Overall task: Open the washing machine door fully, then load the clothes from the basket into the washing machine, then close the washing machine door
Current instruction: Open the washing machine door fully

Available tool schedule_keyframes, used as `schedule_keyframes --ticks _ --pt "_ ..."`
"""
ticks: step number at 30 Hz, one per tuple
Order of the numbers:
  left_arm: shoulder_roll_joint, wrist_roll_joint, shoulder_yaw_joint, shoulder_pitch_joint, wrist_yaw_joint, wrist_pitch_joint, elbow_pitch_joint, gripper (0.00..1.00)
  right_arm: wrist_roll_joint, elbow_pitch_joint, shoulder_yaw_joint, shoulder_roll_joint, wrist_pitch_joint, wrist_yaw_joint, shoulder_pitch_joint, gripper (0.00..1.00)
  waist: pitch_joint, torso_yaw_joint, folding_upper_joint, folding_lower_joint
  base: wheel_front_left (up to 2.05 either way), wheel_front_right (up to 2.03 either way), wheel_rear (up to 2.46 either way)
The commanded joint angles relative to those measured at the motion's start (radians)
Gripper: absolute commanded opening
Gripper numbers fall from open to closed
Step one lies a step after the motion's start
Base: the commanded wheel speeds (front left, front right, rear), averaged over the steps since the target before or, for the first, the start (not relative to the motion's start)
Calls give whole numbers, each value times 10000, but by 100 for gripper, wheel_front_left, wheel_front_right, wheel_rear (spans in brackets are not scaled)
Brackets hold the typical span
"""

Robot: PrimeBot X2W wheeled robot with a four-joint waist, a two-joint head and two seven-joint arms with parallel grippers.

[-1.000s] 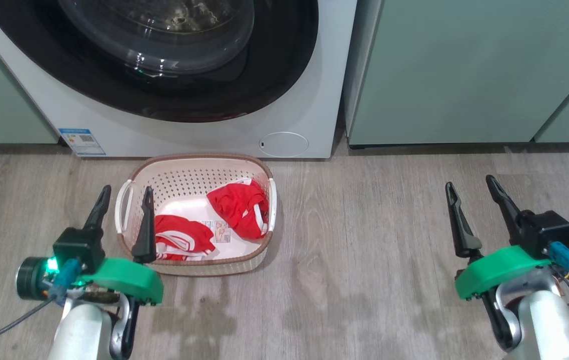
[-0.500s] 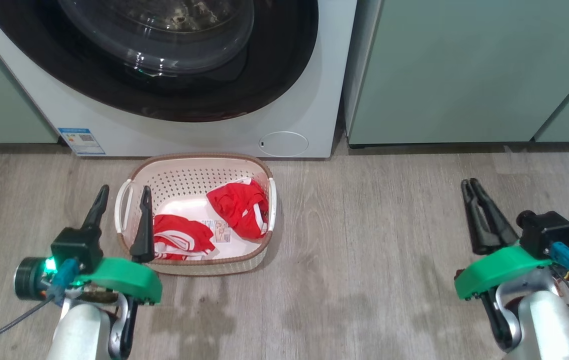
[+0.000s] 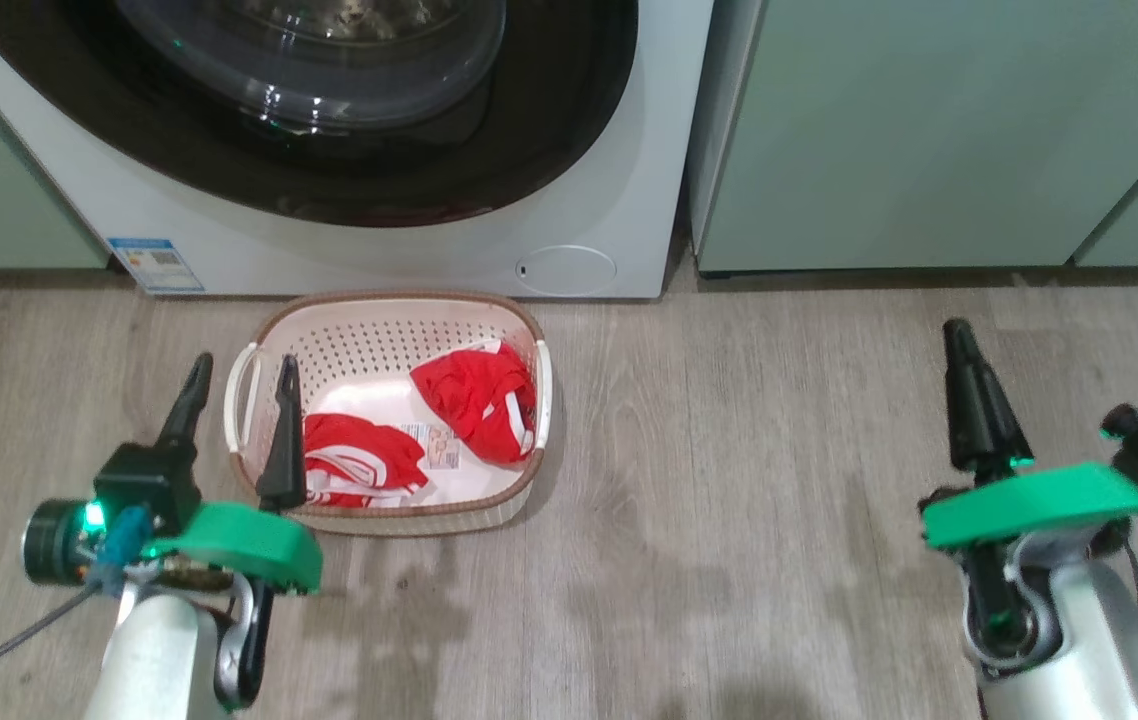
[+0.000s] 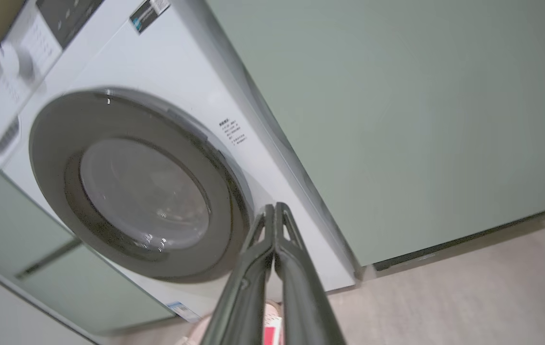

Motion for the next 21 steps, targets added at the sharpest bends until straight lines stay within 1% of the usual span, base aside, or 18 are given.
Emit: schedule_keyframes --ticks 1,7,9,10,14,17,21 --pt "116 91 359 -636 19 -97 -420 100 1310 -249 328 -37 6 -2 -643 0 116 16 0 0 0 0 0" --pt "114 56 420 -880 -16 -97 -668 100 5920 -144 180 -37 666 -2 -1476 0 622 32 0 0 0 0 0" --pt "117 48 442 -971 -31 -97 -766 100 7177 -74 29 -37 1017 -2 -1796 0 847 40 0 0 0 0 0" --pt "124 43 457 -1082 -52 -97 -876 100 8317 68 -177 -37 1397 -2 -2163 0 1117 60 0 0 0 0 0" --pt "119 38 473 -1363 -101 -97 -1082 100 9752 498 -595 -67 2142 -2 -3009 0 1667 140 0 0 0 0 0" --pt "93 40 458 -1577 -149 -97 -1230 100 10293 916 -749 -194 2597 -2 -3635 0 2059 238 0 0 0 0 0" --pt "24 46 401 -1884 -220 -97 -1373 100 10706 1602 -859 -425 3097 -2 -4543 0 2555 413 0 0 0 0 0"
